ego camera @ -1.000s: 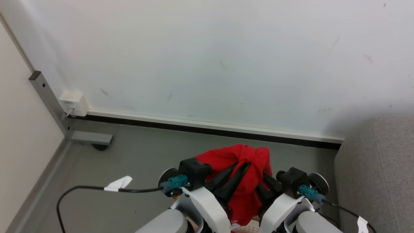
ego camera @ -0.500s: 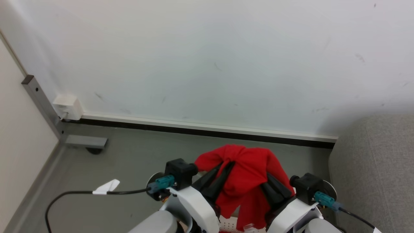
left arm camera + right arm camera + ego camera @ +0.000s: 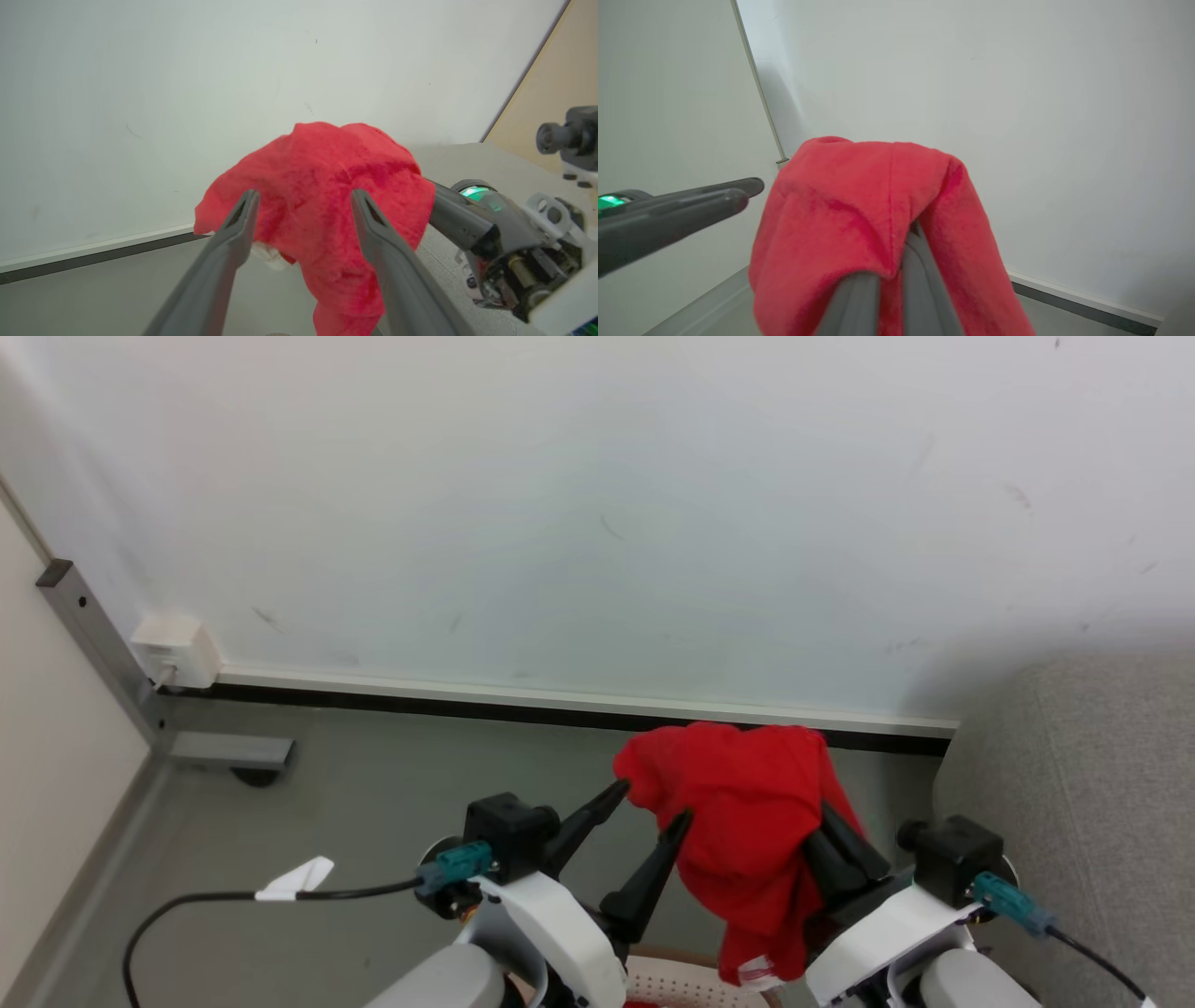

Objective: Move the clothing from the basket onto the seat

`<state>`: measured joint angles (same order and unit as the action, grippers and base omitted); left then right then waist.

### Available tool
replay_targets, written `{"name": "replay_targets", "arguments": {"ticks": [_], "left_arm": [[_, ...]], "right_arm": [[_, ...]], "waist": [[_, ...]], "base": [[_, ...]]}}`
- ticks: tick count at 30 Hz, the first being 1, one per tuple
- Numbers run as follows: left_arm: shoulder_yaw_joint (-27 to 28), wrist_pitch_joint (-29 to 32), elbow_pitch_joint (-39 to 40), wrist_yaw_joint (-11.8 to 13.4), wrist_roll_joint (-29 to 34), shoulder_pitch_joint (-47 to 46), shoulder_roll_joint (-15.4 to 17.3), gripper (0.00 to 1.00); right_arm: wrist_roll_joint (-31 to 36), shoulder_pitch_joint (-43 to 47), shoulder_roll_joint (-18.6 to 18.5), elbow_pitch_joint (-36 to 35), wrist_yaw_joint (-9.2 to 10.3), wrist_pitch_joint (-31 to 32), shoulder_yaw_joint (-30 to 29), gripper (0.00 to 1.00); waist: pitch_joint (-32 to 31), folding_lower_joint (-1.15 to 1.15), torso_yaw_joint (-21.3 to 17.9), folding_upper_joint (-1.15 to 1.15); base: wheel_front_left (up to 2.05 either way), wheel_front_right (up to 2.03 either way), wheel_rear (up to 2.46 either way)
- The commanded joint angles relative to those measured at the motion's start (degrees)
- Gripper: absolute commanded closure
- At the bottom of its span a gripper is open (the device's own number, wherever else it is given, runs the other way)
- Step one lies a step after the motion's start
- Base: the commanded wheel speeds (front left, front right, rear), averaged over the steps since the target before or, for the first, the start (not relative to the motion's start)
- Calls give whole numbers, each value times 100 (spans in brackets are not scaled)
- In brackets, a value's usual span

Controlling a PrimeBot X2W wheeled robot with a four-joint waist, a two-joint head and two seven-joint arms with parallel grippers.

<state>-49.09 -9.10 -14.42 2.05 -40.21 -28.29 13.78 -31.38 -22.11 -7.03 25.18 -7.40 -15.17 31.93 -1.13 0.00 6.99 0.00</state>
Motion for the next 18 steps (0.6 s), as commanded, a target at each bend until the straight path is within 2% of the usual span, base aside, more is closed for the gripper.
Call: {"name": "replay_targets", "arguments": {"ticks": [1, 6, 18], "left_arm": [[21, -43, 22, 19, -20, 47, 67, 0], [58, -108, 46, 76, -14, 91, 115, 0], [92, -473, -80, -31, 258, 76, 212, 0]], "right_arm": [[-20, 46, -53, -76, -17, 3, -107, 100], [-79, 96, -157, -244, -17, 3, -418, 100], [-52, 120, -343, -624, -17, 3, -832, 100]], "waist": [[7, 0, -31, 0], [39, 0, -178, 0], [141, 0, -834, 0]], "base": [[0, 0, 0], [0, 0, 0], [0, 0, 0]]}}
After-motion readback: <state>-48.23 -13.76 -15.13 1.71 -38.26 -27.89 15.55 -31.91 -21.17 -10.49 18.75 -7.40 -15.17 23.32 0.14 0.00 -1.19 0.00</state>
